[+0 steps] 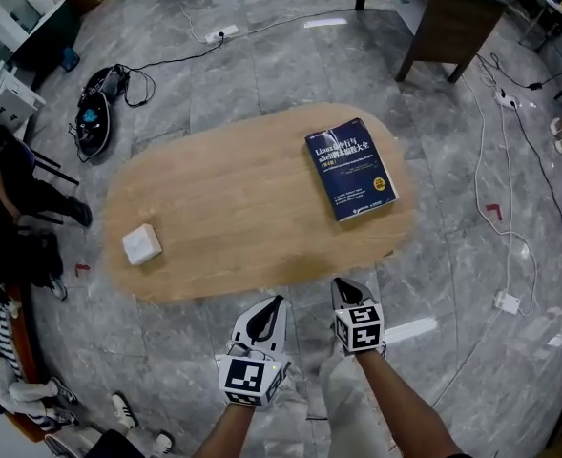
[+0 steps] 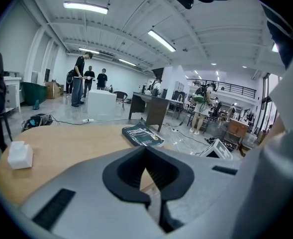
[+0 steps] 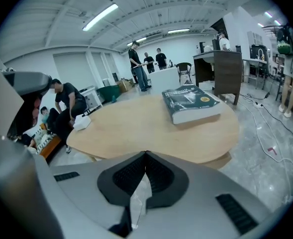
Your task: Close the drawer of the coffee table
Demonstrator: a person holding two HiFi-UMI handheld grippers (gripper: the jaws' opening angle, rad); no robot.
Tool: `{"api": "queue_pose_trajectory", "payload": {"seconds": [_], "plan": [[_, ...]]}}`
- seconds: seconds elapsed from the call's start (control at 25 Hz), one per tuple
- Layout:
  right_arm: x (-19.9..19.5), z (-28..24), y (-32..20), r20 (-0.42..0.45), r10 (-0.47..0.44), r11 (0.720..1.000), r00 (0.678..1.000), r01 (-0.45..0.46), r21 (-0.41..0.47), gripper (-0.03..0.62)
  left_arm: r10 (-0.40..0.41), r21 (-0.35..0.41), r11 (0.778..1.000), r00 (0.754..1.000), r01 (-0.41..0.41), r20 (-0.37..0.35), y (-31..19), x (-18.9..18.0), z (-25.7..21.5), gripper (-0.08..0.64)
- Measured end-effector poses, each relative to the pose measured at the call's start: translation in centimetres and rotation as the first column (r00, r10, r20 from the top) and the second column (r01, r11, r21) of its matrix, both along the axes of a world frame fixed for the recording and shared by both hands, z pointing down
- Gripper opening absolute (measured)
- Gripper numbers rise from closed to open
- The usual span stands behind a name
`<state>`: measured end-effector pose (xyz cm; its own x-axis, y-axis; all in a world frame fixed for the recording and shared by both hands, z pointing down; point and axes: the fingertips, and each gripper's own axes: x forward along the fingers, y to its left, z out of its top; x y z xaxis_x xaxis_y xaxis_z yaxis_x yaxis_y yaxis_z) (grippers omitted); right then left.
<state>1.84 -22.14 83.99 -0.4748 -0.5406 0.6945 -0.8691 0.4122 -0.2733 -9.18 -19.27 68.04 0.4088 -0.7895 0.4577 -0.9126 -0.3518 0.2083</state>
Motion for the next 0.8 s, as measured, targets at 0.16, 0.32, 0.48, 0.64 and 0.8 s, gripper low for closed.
{"api": "queue_pose_trajectory", "payload": {"seconds": [0.16, 0.32, 0.48, 0.64, 0.8], "plan": [[-0.2, -3.9, 0.4, 0.037, -0.011, 0.999, 0.999, 0.009, 0.041, 0.012, -0.003, 0.023, 1.0, 1.0, 0.003, 0.0, 0.1, -0.3, -2.4, -0.002], [-0.5, -8.4, 0.9, 0.063, -0.037, 0.996, 0.997, 0.031, 0.084, 0.011, -0.02, 0.04, 0.999, 1.0, 0.02, -0.004, 0.3, -1.0, -5.0, -0.002], [-1.0, -12.9, 1.8, 0.082, -0.069, 0.99, 0.994, 0.057, 0.131, 0.011, -0.026, 0.057, 0.998, 1.0, 0.027, -0.01, 1.2, -1.3, -7.5, -0.002], [-1.4, -17.7, 2.1, 0.091, -0.101, 0.977, 0.991, 0.081, 0.197, 0.011, -0.023, 0.084, 0.996, 1.0, 0.025, -0.02, 1.5, -1.1, -10.1, -0.002], [-2.1, -22.2, 3.7, 0.1, -0.121, 0.964, 0.988, 0.093, 0.249, 0.011, -0.012, 0.105, 0.994, 1.0, 0.014, -0.021, 2.8, -1.2, -12.5, -0.002]]}}
